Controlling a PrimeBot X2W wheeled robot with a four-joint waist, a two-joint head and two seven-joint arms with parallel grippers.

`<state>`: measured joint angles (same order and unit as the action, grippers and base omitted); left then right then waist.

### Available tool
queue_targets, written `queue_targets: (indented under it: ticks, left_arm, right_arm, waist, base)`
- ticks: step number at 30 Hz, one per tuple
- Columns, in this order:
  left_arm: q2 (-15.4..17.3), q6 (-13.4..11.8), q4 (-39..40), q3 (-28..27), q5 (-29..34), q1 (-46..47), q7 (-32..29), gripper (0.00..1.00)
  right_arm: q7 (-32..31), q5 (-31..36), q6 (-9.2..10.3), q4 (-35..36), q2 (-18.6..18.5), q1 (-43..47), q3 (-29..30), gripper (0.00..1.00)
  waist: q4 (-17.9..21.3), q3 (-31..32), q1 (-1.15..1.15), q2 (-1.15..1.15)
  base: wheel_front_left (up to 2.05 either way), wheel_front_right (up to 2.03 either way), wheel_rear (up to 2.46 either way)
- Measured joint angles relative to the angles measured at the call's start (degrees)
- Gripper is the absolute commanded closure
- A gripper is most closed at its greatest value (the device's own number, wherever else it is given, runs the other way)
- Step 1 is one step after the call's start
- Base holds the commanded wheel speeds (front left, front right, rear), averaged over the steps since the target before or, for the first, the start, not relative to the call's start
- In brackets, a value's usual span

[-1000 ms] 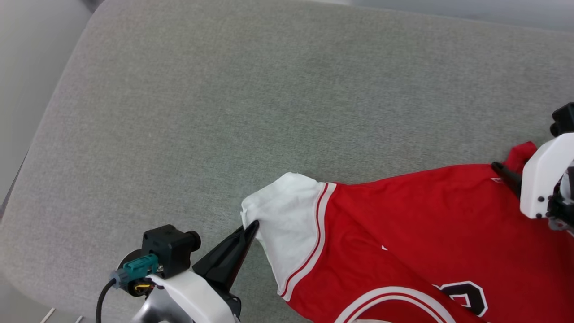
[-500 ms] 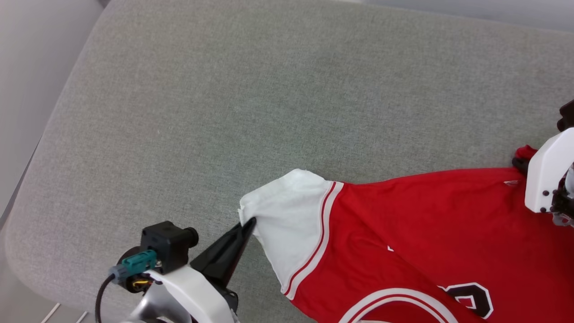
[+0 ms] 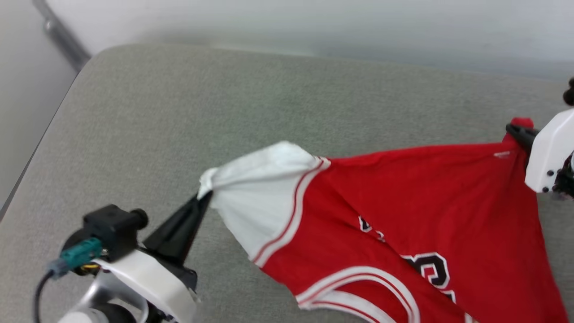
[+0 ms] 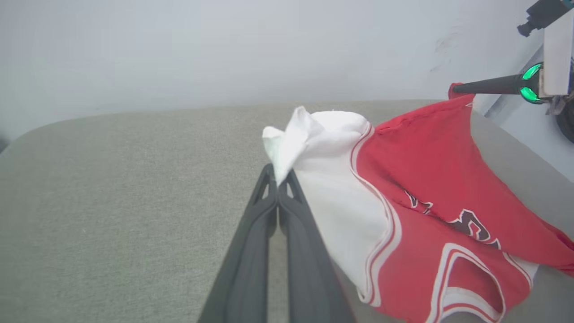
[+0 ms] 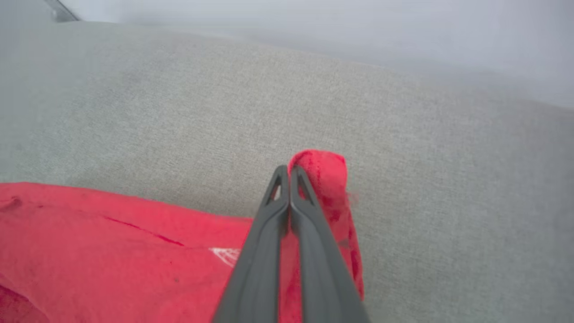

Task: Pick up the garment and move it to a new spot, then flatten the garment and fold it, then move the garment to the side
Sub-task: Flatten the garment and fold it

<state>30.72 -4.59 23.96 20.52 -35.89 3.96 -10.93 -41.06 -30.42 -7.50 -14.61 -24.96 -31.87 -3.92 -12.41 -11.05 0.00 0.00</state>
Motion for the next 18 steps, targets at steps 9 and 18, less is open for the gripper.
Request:
queue_targets:
  ticks: [9, 18]
  left_arm:
    - [3.3, -1.2, 5.6, -9.0, -0.9, 5.6, 2.0, 1.00]
    - [5.5, -2.5, 10.4, -17.1, -2.6, 14.1, 2.6, 1.00]
  right_arm:
    - [-2.8, -4.8, 0.00, 13.5, 0.1, -3.2, 2.1, 1.00]
    - [-7.8, -6.6, 0.00, 24.0, 5.3, -5.0, 5.9, 1.00]
  waist:
    - [6.2, 5.7, 0.00, 0.00]
    - [12.3, 8.9, 0.00, 0.00]
  base:
    - [0.00, 0.00, 0.00]
    - [0.00, 0.00, 0.00]
